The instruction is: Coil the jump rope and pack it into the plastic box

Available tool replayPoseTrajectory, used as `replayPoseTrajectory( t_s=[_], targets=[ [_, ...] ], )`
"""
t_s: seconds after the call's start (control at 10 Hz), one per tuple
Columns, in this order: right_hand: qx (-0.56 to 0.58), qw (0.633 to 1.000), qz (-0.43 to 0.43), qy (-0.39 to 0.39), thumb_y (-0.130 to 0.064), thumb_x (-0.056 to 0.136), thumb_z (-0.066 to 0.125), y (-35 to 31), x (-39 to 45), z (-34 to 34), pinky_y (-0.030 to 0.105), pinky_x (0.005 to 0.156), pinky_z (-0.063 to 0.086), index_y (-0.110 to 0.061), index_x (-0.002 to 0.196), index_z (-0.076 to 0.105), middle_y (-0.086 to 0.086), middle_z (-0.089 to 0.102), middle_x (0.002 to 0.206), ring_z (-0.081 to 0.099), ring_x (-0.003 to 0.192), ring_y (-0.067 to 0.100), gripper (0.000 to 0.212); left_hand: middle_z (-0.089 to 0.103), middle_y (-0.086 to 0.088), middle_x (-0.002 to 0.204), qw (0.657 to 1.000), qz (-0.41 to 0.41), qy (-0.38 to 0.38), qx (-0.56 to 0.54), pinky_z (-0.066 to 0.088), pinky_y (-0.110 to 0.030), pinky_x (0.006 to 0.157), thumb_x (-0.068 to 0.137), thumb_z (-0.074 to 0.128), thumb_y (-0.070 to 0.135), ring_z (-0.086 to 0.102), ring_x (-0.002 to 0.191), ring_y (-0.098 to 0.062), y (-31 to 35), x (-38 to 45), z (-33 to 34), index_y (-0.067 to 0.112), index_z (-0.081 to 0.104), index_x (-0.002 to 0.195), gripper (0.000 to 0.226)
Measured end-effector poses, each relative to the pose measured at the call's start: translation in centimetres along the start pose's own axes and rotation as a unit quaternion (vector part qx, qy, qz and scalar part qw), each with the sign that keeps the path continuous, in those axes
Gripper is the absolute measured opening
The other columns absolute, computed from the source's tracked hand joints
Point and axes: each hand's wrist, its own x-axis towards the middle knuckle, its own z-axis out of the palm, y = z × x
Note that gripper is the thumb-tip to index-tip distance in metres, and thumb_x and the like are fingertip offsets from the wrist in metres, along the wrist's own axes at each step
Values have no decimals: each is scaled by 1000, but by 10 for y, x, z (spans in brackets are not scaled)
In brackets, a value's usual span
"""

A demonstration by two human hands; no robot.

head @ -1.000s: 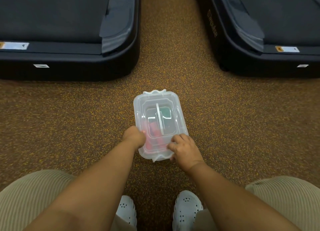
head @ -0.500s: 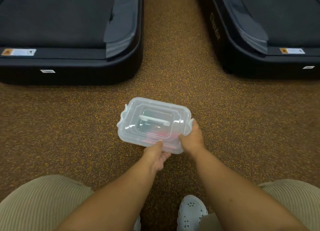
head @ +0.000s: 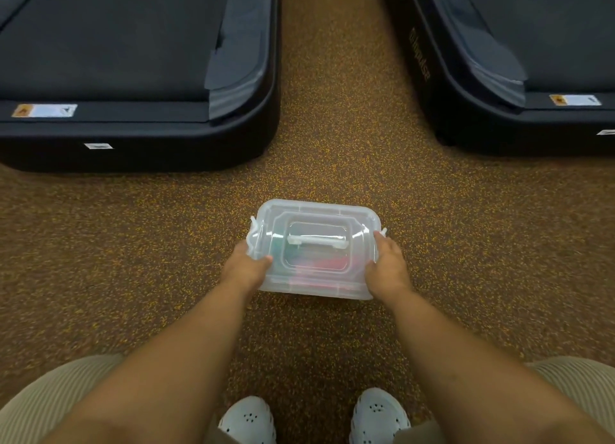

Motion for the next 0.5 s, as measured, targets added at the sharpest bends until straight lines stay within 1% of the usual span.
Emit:
replayPoseTrajectory(
  t_s=[0.1, 0.2, 0.3, 0.4, 0.5],
  targets=[
    [-26, 1000, -12, 8, -2, 93, 46, 2, 7, -4, 37, 116, 18, -19, 150, 22, 2, 21, 158, 23, 142, 25, 64, 57, -11, 125, 1000, 28, 1, 10, 51, -47, 93, 85, 72, 20, 58, 104, -32, -1, 4, -1, 18, 46, 131, 53],
    [-30, 1000, 6, -4, -2, 90, 52, -1, 13, -10, 43, 113, 27, -21, 149, 25, 6, 29, 152, 33, 137, 30, 68, 58, -12, 121, 1000, 8, -7, -6, 52, -49, 91, 81, 75, 13, 59, 101, -32, -1, 13, -4, 17, 49, 119, 47],
    [-30, 998, 49, -39, 2, 81, 59, -7, 25, -19, 46, 97, 45, -26, 142, 30, 11, 43, 136, 47, 120, 34, 74, 59, -13, 114, 996, -30, -39, 70, 54, -51, 88, 72, 83, 16, 62, 100, -36, 8, 28, -12, 17, 49, 108, 50],
    [-44, 989, 102, -93, 2, 75, 61, -21, 40, -28, 46, 85, 52, -25, 131, 30, 13, 47, 122, 52, 106, 34, 69, 57, -16, 127, 984, -79, -92, 134, 50, -54, 94, 63, 89, 20, 59, 109, -37, 24, 44, -19, 12, 48, 123, 73],
    [-103, 993, 54, -30, -10, 78, 60, -45, 51, -27, 54, 103, 39, -26, 135, 27, 11, 36, 141, 40, 126, 36, 67, 23, -15, 157, 985, -17, -56, 165, 30, -60, 109, 76, 78, 36, 31, 139, -42, 42, 45, -16, 21, 18, 151, 97]
  ],
)
